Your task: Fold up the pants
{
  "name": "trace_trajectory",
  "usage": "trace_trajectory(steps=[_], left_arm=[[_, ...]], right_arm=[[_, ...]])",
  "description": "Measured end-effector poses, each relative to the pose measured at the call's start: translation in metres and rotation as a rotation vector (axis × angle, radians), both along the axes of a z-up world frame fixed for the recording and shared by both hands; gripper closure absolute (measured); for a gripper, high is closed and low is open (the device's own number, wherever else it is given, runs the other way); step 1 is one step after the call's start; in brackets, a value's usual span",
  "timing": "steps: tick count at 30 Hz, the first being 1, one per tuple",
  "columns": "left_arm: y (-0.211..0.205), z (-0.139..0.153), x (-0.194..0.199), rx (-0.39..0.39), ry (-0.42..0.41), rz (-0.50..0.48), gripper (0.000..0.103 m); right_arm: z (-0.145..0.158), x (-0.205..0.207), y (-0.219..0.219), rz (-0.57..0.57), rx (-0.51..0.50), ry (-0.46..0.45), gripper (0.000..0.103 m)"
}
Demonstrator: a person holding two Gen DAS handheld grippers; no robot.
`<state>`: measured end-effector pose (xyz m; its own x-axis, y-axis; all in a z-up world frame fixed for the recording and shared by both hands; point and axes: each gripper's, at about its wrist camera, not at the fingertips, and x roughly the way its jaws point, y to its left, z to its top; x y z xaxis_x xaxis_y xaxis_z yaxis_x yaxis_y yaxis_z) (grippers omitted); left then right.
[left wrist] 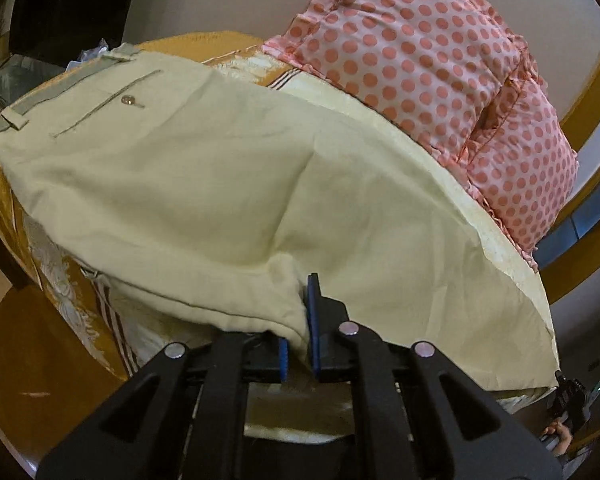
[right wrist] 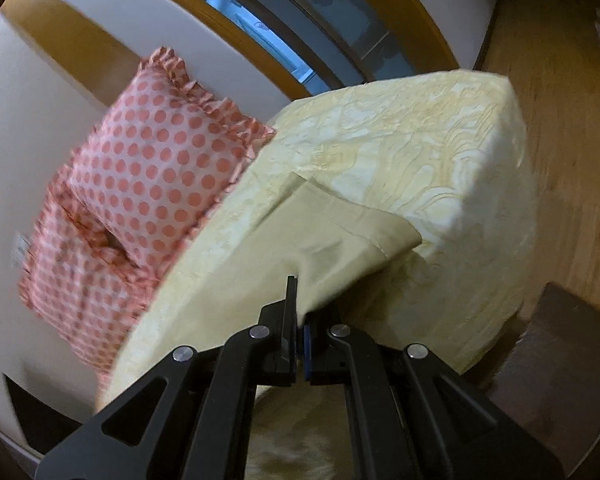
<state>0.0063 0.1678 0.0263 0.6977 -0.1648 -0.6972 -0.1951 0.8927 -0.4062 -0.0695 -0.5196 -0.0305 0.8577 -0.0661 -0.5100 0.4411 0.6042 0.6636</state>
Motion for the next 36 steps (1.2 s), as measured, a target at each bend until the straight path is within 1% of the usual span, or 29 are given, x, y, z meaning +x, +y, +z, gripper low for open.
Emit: trace_trajectory(steps=[1,2,3,4,5,6,7,8,10,11,12,13,14,17,18,19,21,22,23,24,25,26,27,28,30,32,33,34,36], left_arm=[[-0.003,0.000,-0.001,0.020,-0.007,-0.009,0.091],[-0.004,0.000,-0.004,0.029,-0.015,-0.021,0.088],[-0.006,0.003,-0.007,0.031,-0.027,-0.033,0.072],[-0.008,0.006,-0.011,0.035,-0.041,-0.042,0.050],[-0.009,0.008,-0.014,0.045,-0.053,-0.042,0.044],[-0.010,0.012,-0.020,0.064,-0.068,-0.039,0.037],[-0.010,0.016,-0.026,0.085,-0.078,-0.038,0.037],[-0.008,0.018,-0.029,0.089,-0.083,-0.041,0.037],[-0.002,0.023,-0.039,0.068,-0.107,-0.037,0.037],[0.002,0.027,-0.045,0.051,-0.124,-0.032,0.037],[0.005,0.029,-0.049,0.050,-0.137,-0.022,0.037],[0.006,0.033,-0.054,0.061,-0.155,-0.002,0.036],[0.008,0.038,-0.057,0.081,-0.180,0.020,0.036],[0.011,0.047,-0.059,0.094,-0.236,0.037,0.029],[0.011,0.049,-0.054,0.104,-0.240,0.037,0.028],[0.011,0.049,-0.049,0.105,-0.240,0.036,0.028],[0.011,0.047,-0.042,0.099,-0.238,0.033,0.028],[0.011,0.045,-0.038,0.097,-0.230,0.030,0.028],[0.011,0.042,-0.035,0.094,-0.223,0.030,0.028],[0.013,0.038,-0.032,0.091,-0.215,0.029,0.028],[0.014,0.036,-0.030,0.088,-0.207,0.031,0.028],[0.016,0.032,-0.030,0.085,-0.200,0.038,0.028],[0.019,0.030,-0.030,0.078,-0.194,0.047,0.028],[0.022,0.028,-0.030,0.068,-0.194,0.056,0.028],[0.030,0.026,-0.033,0.057,-0.197,0.087,0.028],[0.039,0.024,-0.038,0.050,-0.203,0.130,0.027],[0.042,0.023,-0.040,0.050,-0.203,0.155,0.026],[0.046,0.023,-0.042,0.049,-0.203,0.173,0.026],[0.054,0.021,-0.047,0.046,-0.205,0.217,0.024]], right_arm=[[0.001,-0.001,0.002,-0.002,-0.015,0.016,0.101],[0.002,-0.005,0.003,-0.018,-0.026,0.015,0.094],[0.006,-0.010,0.003,-0.047,-0.042,0.004,0.085],[0.010,-0.014,0.002,-0.077,-0.057,-0.006,0.078],[0.013,-0.020,0.000,-0.120,-0.081,-0.029,0.061],[0.015,-0.025,-0.003,-0.175,-0.111,-0.036,0.055],[0.016,-0.026,-0.007,-0.201,-0.125,-0.024,0.055],[0.015,-0.025,-0.010,-0.210,-0.130,-0.018,0.055],[0.009,-0.020,-0.016,-0.217,-0.125,0.000,0.055],[0.005,-0.016,-0.017,-0.213,-0.127,0.017,0.055],[-0.002,-0.011,-0.017,-0.204,-0.124,0.042,0.054],[-0.003,-0.012,-0.011,-0.214,-0.153,0.030,0.054],[-0.004,-0.012,-0.006,-0.201,-0.170,0.028,0.052],[-0.004,-0.002,0.018,-0.122,-0.261,0.023,0.052],[-0.004,0.001,0.025,-0.103,-0.301,0.026,0.053],[-0.005,0.005,0.031,-0.065,-0.312,0.012,0.053],[-0.006,0.011,0.039,-0.023,-0.327,-0.013,0.054],[-0.006,0.015,0.044,-0.013,-0.358,-0.004,0.058],[-0.006,0.018,0.046,-0.004,-0.375,0.001,0.092],[-0.008,0.025,0.046,0.038,-0.352,-0.002,0.100],[-0.007,0.030,0.046,0.057,-0.335,-0.003,0.100],[-0.001,0.033,0.051,0.064,-0.360,-0.012,0.100],[0.011,0.037,0.059,0.089,-0.398,-0.033,0.100],[0.020,0.040,0.066,0.110,-0.415,-0.055,0.100],[0.047,0.052,0.089,0.184,-0.445,-0.122,0.100],[0.078,0.065,0.131,0.314,-0.488,-0.214,0.100],[0.093,0.075,0.164,0.413,-0.509,-0.263,0.100],[0.103,0.083,0.193,0.501,-0.524,-0.295,0.100],[0.111,0.096,0.249,0.673,-0.539,-0.338,0.100]])
